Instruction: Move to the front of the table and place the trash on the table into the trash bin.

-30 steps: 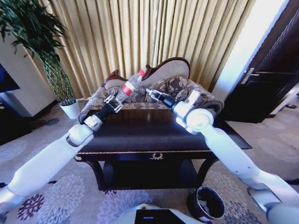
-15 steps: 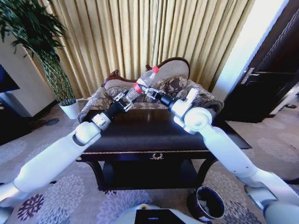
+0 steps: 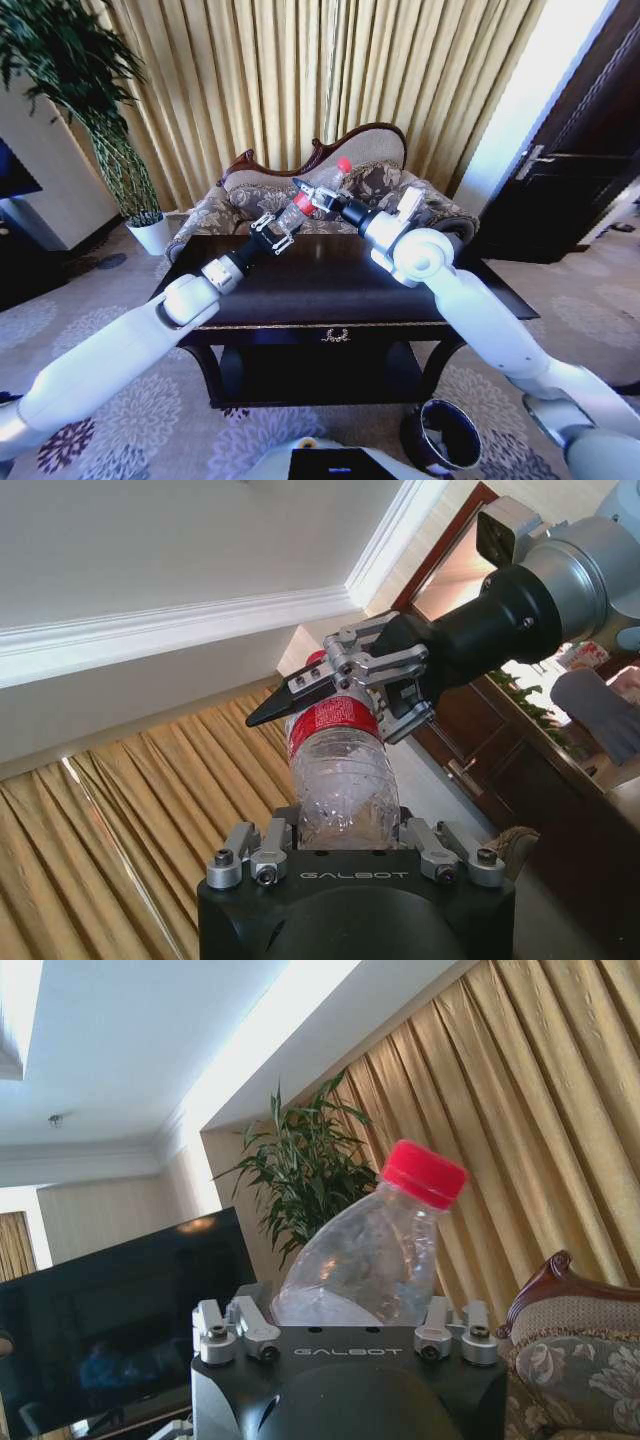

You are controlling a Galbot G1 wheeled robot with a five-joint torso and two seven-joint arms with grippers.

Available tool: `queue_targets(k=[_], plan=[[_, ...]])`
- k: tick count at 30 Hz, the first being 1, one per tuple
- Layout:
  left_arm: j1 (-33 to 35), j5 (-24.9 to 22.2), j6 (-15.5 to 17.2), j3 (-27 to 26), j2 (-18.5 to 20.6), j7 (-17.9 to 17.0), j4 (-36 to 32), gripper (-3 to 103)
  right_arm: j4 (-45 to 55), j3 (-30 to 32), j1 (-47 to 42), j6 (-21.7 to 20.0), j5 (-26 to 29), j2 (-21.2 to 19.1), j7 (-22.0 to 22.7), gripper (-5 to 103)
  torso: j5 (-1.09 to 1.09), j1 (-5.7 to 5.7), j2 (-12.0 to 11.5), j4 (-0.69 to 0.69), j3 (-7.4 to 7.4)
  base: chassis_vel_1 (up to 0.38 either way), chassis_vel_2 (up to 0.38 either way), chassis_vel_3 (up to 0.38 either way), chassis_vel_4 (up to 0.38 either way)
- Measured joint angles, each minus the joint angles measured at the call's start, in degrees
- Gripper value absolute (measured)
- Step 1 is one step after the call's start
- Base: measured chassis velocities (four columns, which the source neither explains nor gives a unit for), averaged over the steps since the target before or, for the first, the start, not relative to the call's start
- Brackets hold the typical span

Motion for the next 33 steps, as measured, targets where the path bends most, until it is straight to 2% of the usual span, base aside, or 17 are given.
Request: queue_targets(k=[3,8,10,12,14,16,18,20,21,23,24,25,27,29,30,32,33], plan=[[0.2,0.2,0.1,-0.3,0.2,0.0,-0.2,41,0.1,-0.3,0.0,0.0,-0.2,-0.3,0.0,59,0.00,0.00,0.0,0.00,0.00,0.000,0.000,0.000,0.000],[1.3,0.4,2.0,-1.1,0.6,-0.9,-1.4,38,0.3,-0.6,0.5,0.0,-0.1,-0.7,-0.1,50,0.00,0.00,0.0,0.00,0.00,0.000,0.000,0.000,0.000],[1.7,0.3,2.6,-1.5,0.9,-0.9,-1.8,43,0.4,-0.6,0.6,0.0,-0.1,-0.7,-0.1,46,0.00,0.00,0.0,0.00,0.00,0.000,0.000,0.000,0.000],[2.4,0.2,3.0,-2.0,1.4,-0.9,-2.3,53,0.4,-0.3,0.5,0.0,-0.1,-0.9,0.0,40,0.00,0.00,0.0,0.00,0.00,0.000,0.000,0.000,0.000],[2.7,0.2,3.0,-2.2,1.7,-0.8,-2.5,53,0.4,-0.1,0.4,0.0,-0.1,-0.9,0.0,36,-0.01,0.00,0.0,0.00,0.00,0.000,0.000,0.000,0.000],[3.3,-0.2,2.9,-2.5,2.4,-0.7,-3.3,64,0.2,0.5,-0.2,0.0,-0.4,-1.0,0.2,31,0.00,0.00,0.0,0.00,0.00,0.000,0.000,0.000,0.000],[3.5,-0.6,2.9,-2.6,2.7,-0.6,-3.8,70,0.1,0.8,-0.4,0.0,-0.6,-1.0,0.2,31,0.00,0.00,0.0,0.00,0.00,0.000,0.000,0.000,0.000],[3.8,-1.2,2.8,-3.1,3.4,-0.2,-4.7,80,-0.8,1.7,-1.0,0.0,-2.0,-1.0,0.3,29,0.00,0.00,0.0,0.00,0.00,0.000,0.000,0.000,0.000],[3.8,-1.2,2.8,-3.1,3.4,-0.2,-4.7,80,-0.8,1.7,-1.0,0.0,-2.0,-1.0,0.3,29,0.00,0.00,0.0,0.00,0.00,0.000,0.000,0.000,0.000],[4.9,-2.3,2.7,-4.7,4.3,-0.1,-5.8,91,-2.6,2.9,-1.8,0.0,-7.1,-1.4,0.7,28,0.00,0.00,0.0,0.00,0.00,0.000,0.000,0.000,0.000],[4.9,-2.3,2.7,-4.7,4.3,-0.1,-5.8,91,-2.6,2.9,-1.8,0.0,-7.1,-1.4,0.7,28,0.00,0.00,0.0,0.00,0.00,0.000,0.000,0.000,0.000],[6.1,-3.1,3.0,-6.3,5.0,-0.5,-6.5,96,-3.9,3.9,-2.8,-0.1,-11.7,-1.9,1.3,28,0.00,0.00,0.0,0.00,0.00,0.000,0.000,0.000,0.000],[7.4,-3.6,3.5,-7.9,5.7,-1.1,-6.9,98,-4.4,4.8,-3.6,-0.2,-13.7,-2.3,1.8,28,0.01,0.00,0.0,0.00,0.00,0.000,0.000,0.000,0.000],[12.2,-6.2,5.8,-13.4,7.7,-4.4,-7.5,100,-4.6,8.3,-6.8,-1.3,-16.9,-3.7,4.6,28,0.00,0.00,0.0,-0.01,0.00,0.000,0.000,0.000,0.000],[12.2,-6.2,5.8,-13.4,7.7,-4.4,-7.5,100,-4.6,8.3,-6.8,-1.3,-16.9,-3.7,4.6,28,0.00,0.00,0.0,-0.01,0.00,0.000,0.000,0.000,0.000],[16.9,-10.6,6.8,-18.1,9.3,-10.9,-6.8,100,-4.9,11.8,-11.2,-1.7,-23.4,-5.2,5.9,28,0.00,0.00,0.0,0.01,0.00,0.000,0.000,0.000,0.000],[16.9,-10.6,6.8,-18.1,9.3,-10.9,-6.8,100,-4.9,11.8,-11.2,-1.7,-23.4,-5.2,5.9,28,0.00,0.00,0.0,0.01,0.00,0.000,0.000,0.000,0.000]])
